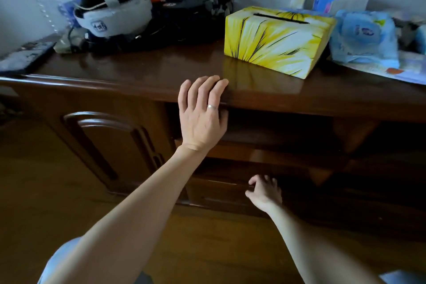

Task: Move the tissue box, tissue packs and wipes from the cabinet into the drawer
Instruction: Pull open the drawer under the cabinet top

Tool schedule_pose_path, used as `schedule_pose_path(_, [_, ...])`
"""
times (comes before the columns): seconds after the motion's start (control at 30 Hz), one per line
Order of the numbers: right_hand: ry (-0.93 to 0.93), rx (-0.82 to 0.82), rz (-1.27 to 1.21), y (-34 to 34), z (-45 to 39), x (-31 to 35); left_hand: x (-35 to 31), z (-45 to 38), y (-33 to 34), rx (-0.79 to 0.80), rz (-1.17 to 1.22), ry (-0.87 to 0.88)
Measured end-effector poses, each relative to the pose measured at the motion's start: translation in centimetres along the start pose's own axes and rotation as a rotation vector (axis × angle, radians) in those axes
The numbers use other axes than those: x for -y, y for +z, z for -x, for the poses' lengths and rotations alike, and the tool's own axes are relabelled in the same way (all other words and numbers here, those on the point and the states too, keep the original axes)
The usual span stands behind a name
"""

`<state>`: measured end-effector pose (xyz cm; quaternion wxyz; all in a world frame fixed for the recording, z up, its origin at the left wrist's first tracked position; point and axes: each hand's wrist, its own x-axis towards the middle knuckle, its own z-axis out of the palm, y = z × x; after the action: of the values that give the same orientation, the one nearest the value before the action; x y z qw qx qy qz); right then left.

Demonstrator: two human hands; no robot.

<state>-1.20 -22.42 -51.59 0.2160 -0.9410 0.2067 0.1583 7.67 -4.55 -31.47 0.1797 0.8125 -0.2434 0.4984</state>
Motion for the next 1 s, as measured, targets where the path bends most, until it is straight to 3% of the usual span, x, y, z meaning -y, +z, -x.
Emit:
schedule_pose_path(0.1, [-0.114, 0.007, 0.236, 0.5, 1.1, -0.7, -0.7, 0.1, -1.1, 0.082, -0.003, -0.049])
schedule_pose_path(0.23, [-0.090, 0.029, 0.131, -1.1, 0.0, 0.0, -0.6, 0.0, -1.4, 0.159, -0.019, -0.022])
schedule_pose_path(0.47, [-0.152, 0.045, 0.224, -0.1, 1.3, -1.1, -0.7, 0.4, -0.8, 0.240, -0.078, -0.026])
schedule_pose_path(0.77, [-0.261, 0.126, 0.203, 1.6, 8.7, -4.3, -2.6, 0.0, -2.7, 0.346, -0.070, -0.134])
schedule_pose_path(0.9, [-0.530, -0.002, 0.463, 2.2, 10.1, -5.3, -2.8, 0.0, -3.3, 0.360, -0.071, -0.115])
schedule_pose_path(1.0, [-0.498, -0.164, 0.506, 2.4, 8.6, -5.1, -2.3, 0.2, -3.2, 0.326, -0.079, -0.115])
